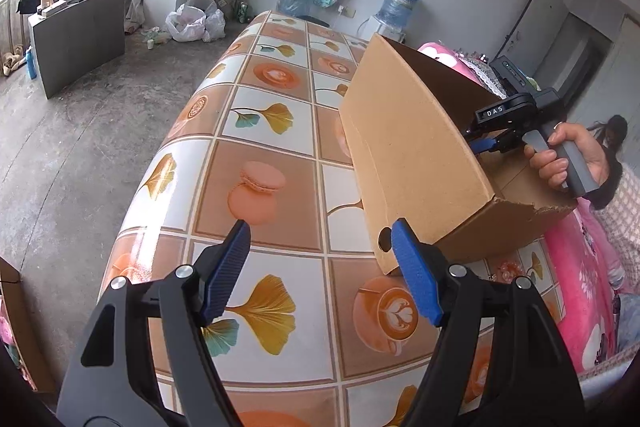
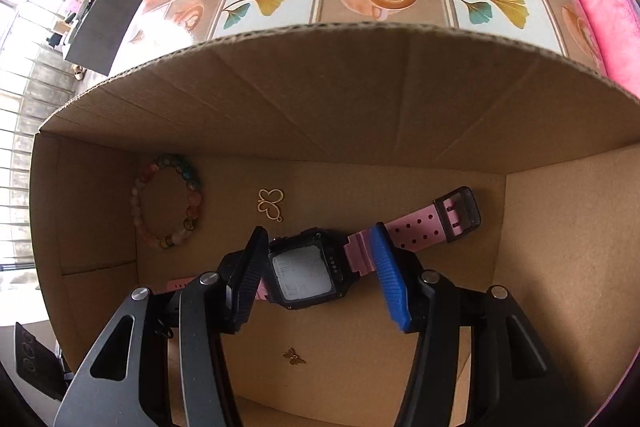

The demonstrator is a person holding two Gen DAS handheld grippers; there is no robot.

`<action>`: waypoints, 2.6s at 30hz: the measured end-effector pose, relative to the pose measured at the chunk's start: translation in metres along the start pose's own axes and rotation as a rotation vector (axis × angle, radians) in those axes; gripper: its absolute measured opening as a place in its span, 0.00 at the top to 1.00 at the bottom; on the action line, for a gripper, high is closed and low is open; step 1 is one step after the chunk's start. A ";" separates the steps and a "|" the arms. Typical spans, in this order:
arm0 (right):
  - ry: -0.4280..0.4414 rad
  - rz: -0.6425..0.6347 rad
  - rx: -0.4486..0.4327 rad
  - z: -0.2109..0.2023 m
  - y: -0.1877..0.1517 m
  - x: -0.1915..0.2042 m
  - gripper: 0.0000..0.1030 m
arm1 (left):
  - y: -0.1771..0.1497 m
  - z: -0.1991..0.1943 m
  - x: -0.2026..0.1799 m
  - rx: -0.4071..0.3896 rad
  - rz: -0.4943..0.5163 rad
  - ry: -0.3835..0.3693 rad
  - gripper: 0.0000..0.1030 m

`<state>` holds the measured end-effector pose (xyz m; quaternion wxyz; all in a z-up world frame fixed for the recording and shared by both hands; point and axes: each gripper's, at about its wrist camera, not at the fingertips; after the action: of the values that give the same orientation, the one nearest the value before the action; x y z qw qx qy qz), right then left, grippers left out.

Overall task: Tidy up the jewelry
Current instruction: 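Open the right tool to release the watch in the box, then move the left tool toward the gold ring beside the pink bracelet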

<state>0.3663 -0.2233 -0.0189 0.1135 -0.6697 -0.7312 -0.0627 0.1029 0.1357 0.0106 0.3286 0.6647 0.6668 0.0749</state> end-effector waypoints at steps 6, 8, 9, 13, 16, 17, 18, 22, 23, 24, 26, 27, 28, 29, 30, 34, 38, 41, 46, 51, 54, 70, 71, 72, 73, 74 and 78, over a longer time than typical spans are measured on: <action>0.102 0.048 -0.063 -0.017 -0.003 -0.006 0.49 | 0.000 -0.002 -0.002 -0.004 -0.002 -0.002 0.33; 0.126 0.052 -0.109 -0.035 -0.013 -0.009 0.49 | -0.001 -0.005 -0.004 -0.008 0.004 0.003 0.32; 0.144 0.048 -0.134 -0.046 -0.021 -0.010 0.49 | -0.002 -0.007 -0.005 -0.008 0.006 0.005 0.31; 0.200 0.028 -0.261 -0.095 -0.068 -0.010 0.49 | -0.009 -0.014 -0.013 -0.011 0.030 0.005 0.28; 0.229 0.005 -0.388 -0.133 -0.119 -0.013 0.40 | -0.019 -0.018 -0.024 0.005 0.059 -0.011 0.25; 0.235 -0.003 -0.435 -0.143 -0.141 -0.016 0.38 | -0.023 -0.018 -0.029 0.015 0.073 -0.018 0.25; 0.236 -0.009 -0.479 -0.151 -0.163 -0.019 0.35 | -0.027 -0.017 -0.034 0.027 0.090 -0.023 0.23; 0.169 0.039 -0.580 -0.153 -0.244 -0.037 0.24 | -0.045 -0.004 -0.060 0.101 0.162 -0.026 0.21; 0.132 0.069 -0.578 -0.144 -0.258 -0.040 0.23 | -0.049 0.002 -0.067 0.125 0.185 -0.015 0.21; 0.100 0.101 -0.565 -0.131 -0.271 -0.045 0.23 | -0.054 0.008 -0.075 0.145 0.207 0.003 0.21; 0.027 0.149 -0.506 -0.096 -0.291 -0.054 0.23 | -0.062 0.020 -0.092 0.179 0.264 0.039 0.20; -0.028 0.173 -0.468 -0.077 -0.295 -0.056 0.23 | -0.066 0.026 -0.100 0.189 0.292 0.069 0.20; -0.078 0.187 -0.433 -0.058 -0.299 -0.057 0.23 | -0.069 0.032 -0.107 0.196 0.314 0.101 0.20; -0.109 0.186 -0.411 -0.043 -0.303 -0.056 0.23 | -0.071 0.038 -0.113 0.205 0.328 0.127 0.19; -0.131 0.183 -0.398 -0.029 -0.307 -0.056 0.23 | -0.072 0.043 -0.118 0.217 0.337 0.150 0.19; -0.188 0.156 -0.388 0.003 -0.311 -0.053 0.23 | -0.075 0.057 -0.127 0.234 0.338 0.196 0.19; -0.187 0.120 -0.378 0.018 -0.305 -0.053 0.22 | -0.077 0.063 -0.131 0.211 0.334 0.231 0.12; -0.260 0.075 -0.386 0.026 -0.300 -0.047 0.13 | -0.077 0.065 -0.130 0.207 0.313 0.230 0.08; -0.278 0.048 -0.386 0.031 -0.301 -0.043 0.06 | -0.078 0.064 -0.129 0.186 0.311 0.233 0.07; -0.267 0.050 -0.395 0.031 -0.303 -0.044 0.06 | -0.071 0.067 -0.127 0.226 0.310 0.231 0.07; -0.272 0.047 -0.417 0.032 -0.307 -0.045 0.06 | -0.066 0.070 -0.127 0.243 0.308 0.232 0.07; -0.200 -0.180 -0.581 0.007 -0.325 -0.003 0.19 | -0.077 0.065 -0.125 0.161 0.351 0.200 0.07; -0.180 -0.199 -0.587 0.006 -0.322 0.003 0.21 | -0.078 0.065 -0.125 0.153 0.358 0.196 0.07; -0.158 -0.213 -0.588 0.006 -0.320 0.008 0.26 | -0.079 0.065 -0.125 0.148 0.363 0.191 0.07; -0.135 -0.224 -0.583 0.007 -0.316 0.013 0.33 | -0.079 0.064 -0.124 0.143 0.370 0.187 0.07; -0.115 -0.236 -0.576 0.008 -0.312 0.017 0.37 | -0.079 0.064 -0.124 0.140 0.375 0.182 0.07; -0.064 -0.278 -0.534 0.017 -0.296 0.036 0.62 | -0.079 0.062 -0.123 0.137 0.394 0.168 0.07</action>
<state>0.0683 -0.2124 -0.0089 -0.0991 -0.5712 -0.7766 -0.2464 0.0576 -0.0089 -0.0376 0.2047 0.7942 0.5528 0.1472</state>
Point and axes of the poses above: each gripper's, at about its wrist camera, not at the fingertips, and z roughly the way its jaws point, x to its left, y to its top, and after that the axes turned 9 degrees about x, right-handed
